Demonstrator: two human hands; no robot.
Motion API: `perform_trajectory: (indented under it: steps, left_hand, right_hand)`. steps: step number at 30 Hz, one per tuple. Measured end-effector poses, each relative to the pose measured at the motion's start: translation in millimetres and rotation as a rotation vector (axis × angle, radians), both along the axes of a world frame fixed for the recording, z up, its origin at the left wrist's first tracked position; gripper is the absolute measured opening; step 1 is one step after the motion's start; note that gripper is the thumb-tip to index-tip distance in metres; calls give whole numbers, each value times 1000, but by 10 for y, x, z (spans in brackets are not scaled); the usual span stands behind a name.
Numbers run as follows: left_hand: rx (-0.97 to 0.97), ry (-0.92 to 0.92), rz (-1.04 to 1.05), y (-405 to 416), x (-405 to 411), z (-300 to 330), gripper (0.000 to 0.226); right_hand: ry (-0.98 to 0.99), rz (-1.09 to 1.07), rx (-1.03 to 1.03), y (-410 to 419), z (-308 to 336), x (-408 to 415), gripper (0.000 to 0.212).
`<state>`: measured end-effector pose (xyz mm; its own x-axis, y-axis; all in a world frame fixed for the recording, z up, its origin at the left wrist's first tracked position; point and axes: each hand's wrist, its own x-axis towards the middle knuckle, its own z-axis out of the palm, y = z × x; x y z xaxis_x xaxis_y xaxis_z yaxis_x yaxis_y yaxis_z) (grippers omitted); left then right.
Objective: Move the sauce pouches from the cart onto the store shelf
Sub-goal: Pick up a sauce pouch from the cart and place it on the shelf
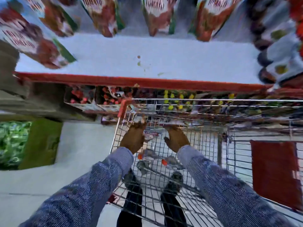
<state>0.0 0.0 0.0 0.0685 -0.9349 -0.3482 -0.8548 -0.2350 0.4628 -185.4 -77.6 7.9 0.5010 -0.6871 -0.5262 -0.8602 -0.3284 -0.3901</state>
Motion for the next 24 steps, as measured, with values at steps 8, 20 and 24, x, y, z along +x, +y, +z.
perform_trajectory:
  steps: [8, 20, 24]
  left_hand:
    - [28, -84, -6, -161, 97, 1, 31]
    - [-363, 124, 238, 275, 367, 1795, 23]
    - [-591, 103, 262, 235, 603, 2733, 24]
  right_hand:
    - [-39, -62, -72, -77, -264, 164, 17]
    - [-547, -92, -346, 21, 1846, 225, 15]
    - [-690, -127, -461, -69, 2719, 496, 8]
